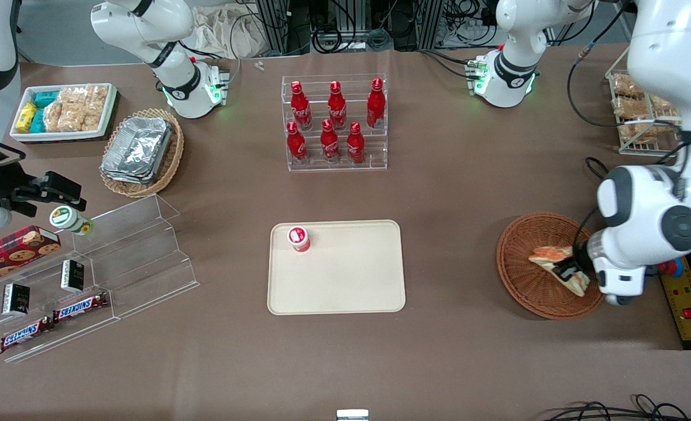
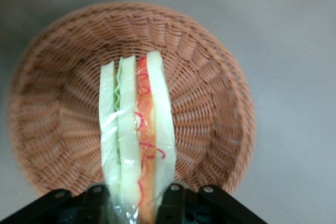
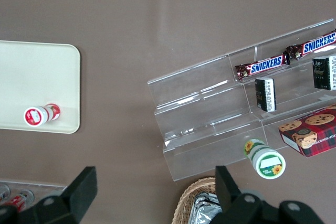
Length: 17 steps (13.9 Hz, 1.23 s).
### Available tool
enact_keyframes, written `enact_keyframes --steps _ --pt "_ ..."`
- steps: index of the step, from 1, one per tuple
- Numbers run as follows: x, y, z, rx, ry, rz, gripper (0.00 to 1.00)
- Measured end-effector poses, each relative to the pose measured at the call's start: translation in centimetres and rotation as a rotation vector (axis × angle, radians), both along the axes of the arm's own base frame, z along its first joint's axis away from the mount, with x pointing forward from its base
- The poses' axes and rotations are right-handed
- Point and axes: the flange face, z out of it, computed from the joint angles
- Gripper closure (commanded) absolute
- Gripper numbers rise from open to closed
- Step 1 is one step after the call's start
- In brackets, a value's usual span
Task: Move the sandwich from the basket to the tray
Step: 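Lift the sandwich out of the basket with the left gripper, then carry the sandwich over the white tray with the left gripper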
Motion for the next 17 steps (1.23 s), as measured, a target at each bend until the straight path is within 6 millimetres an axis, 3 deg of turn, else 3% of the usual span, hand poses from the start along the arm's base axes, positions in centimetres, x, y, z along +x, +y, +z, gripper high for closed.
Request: enact_keyframes --steps 2,4,6,8,10,12,14,17 --pt "0.9 -0.4 7.0 0.004 0.025 -0.007 1.00" --pt "0.9 -2.3 13.3 -0.007 0.037 -0.038 1.00" --pt "0.3 -5.9 17.2 -0.034 0.039 -0.100 1.00" --pt "-0.7 -11.0 18.9 -0.067 0.038 -0.185 1.00" --pt "-1.8 -15.9 19.1 -0.111 0.044 -0.269 1.00" --pt "-2.2 -20.3 17.8 -0.178 0.041 -0.337 1.00" --pt "-2.5 -25.3 14.8 -0.219 0.003 -0.404 1.00" --pt "-4.6 -34.1 8.1 -0.182 -0.025 -0.574 1.00"
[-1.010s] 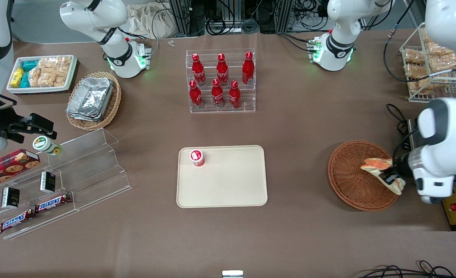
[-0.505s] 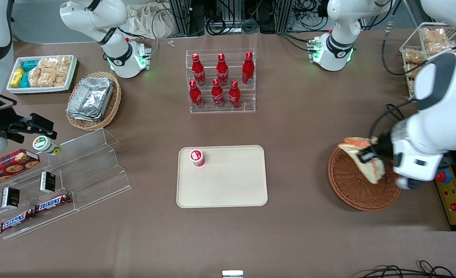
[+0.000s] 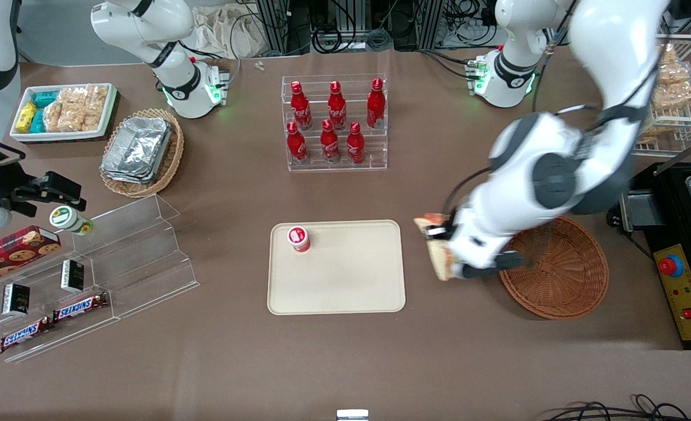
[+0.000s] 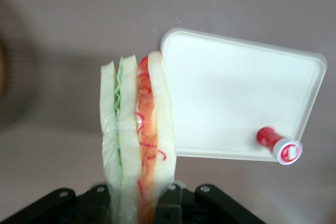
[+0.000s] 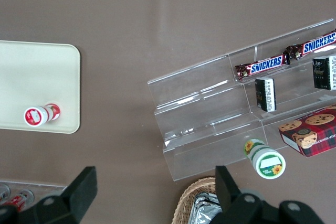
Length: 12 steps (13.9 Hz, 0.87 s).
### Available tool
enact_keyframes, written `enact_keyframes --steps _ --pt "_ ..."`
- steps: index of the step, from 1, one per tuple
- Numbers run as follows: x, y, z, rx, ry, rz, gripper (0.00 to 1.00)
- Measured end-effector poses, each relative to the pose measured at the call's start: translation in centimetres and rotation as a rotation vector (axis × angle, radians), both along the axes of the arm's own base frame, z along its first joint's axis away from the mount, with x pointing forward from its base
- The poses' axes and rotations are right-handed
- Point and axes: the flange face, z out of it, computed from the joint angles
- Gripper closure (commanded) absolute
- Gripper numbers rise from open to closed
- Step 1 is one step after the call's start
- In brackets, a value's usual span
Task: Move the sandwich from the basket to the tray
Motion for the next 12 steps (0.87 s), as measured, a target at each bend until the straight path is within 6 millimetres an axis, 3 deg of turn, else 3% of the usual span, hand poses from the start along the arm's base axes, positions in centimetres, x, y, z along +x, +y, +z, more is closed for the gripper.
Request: enact_keyframes --steps 2,4,10,12 --pt "-1.8 -5.2 -5.0 0.041 -0.023 -0.114 1.00" --pt "-3.1 -8.0 -8.8 0.048 -0.016 -0.171 1.00" --pt "-1.9 -8.4 -17.7 0.056 -0.068 -0.235 1.00" --pt "-1.9 -8.5 -19.5 0.056 -0.061 -0.244 1.00"
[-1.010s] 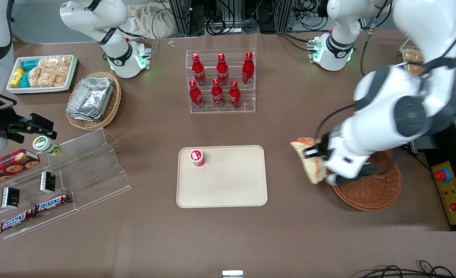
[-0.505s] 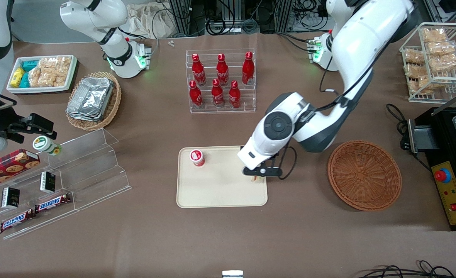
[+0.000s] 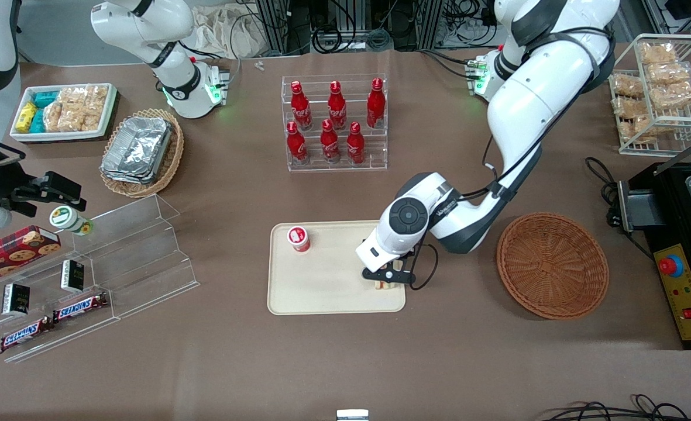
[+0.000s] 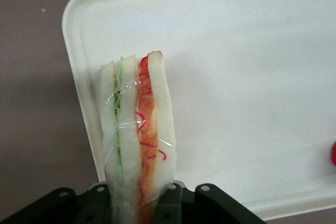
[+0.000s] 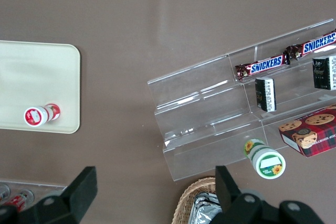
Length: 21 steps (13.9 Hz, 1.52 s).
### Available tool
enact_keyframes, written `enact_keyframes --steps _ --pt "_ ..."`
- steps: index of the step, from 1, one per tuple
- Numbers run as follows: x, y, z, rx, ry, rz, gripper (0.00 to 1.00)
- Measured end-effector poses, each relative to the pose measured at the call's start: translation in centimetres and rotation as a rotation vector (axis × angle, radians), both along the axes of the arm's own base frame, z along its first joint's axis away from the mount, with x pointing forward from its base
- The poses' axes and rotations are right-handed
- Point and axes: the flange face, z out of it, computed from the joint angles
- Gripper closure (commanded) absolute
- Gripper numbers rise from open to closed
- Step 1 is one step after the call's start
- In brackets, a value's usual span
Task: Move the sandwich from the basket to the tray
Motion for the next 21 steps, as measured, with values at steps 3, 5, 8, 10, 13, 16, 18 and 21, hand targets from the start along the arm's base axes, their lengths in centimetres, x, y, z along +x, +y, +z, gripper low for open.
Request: enact_keyframes --steps 3,5,8,10,13,16,18,21 --pt "0.1 0.0 -0.3 -0.002 0.000 0.001 0.54" --pt "0.4 0.1 0.0 -0.005 -0.006 0.005 0.02" --pt "0.5 0.1 0.1 -0.007 -0.008 0.007 0.01" --pt "0.8 0.2 0.4 -0.010 -0.014 0.013 0.01" --pt "1.6 0.4 2.1 -0.019 -0.041 0.024 0.01" --pt "2.8 2.1 5.3 0.001 -0.066 0.048 0.01" --pt "3.9 4.5 8.6 0.026 -0.072 0.087 0.01" --pt "5.0 10.5 15.2 0.077 -0.017 0.157 0.09"
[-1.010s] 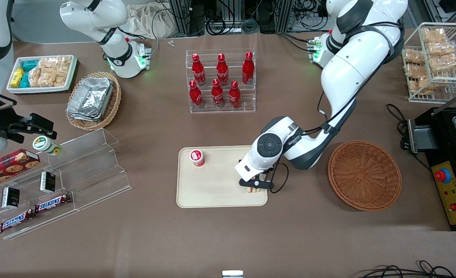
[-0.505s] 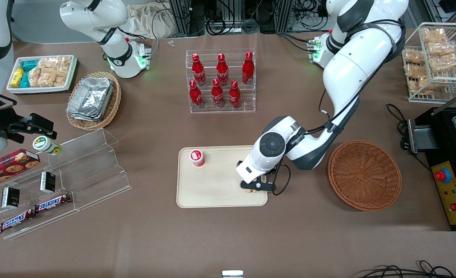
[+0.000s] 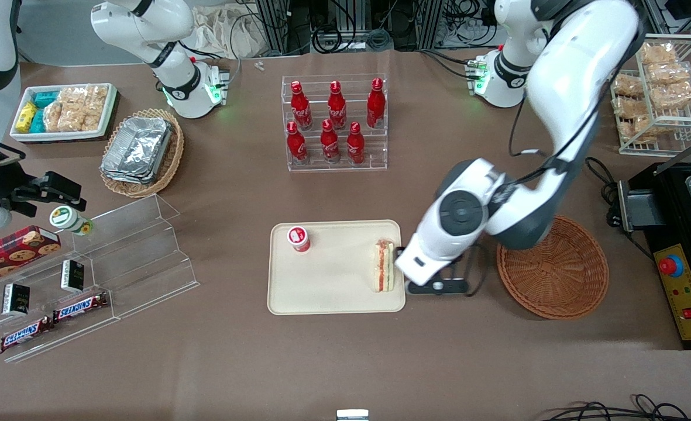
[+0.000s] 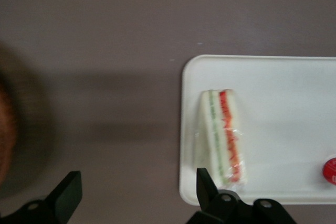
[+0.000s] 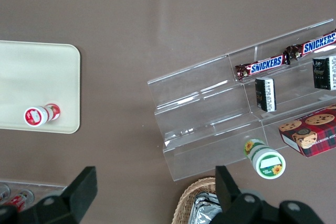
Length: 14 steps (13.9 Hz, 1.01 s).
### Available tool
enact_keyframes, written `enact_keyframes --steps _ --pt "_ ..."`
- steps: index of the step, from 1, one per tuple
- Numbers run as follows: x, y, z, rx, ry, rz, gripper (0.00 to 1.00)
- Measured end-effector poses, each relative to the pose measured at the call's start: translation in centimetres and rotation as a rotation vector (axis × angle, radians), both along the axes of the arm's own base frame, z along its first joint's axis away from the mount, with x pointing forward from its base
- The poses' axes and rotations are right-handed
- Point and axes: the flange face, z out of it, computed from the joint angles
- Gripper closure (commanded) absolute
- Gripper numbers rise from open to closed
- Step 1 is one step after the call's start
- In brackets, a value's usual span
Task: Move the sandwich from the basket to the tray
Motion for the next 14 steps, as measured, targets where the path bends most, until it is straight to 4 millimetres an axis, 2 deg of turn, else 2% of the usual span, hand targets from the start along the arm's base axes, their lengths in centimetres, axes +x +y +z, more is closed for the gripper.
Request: enact_keyframes --steps 3,6,8,11,14 --pt "0.5 7.3 5.9 0.019 0.045 -0.030 0.06" --pt "0.8 14.8 10.1 0.001 0.059 -0.024 0.01" --pt "-0.1 18.5 10.7 0.031 0.067 -0.041 0.01" --pt "-1.3 22.0 10.5 0.066 0.089 -0.105 0.01" --pt "-1.1 25.2 11.3 0.055 0.080 -0.143 0.01"
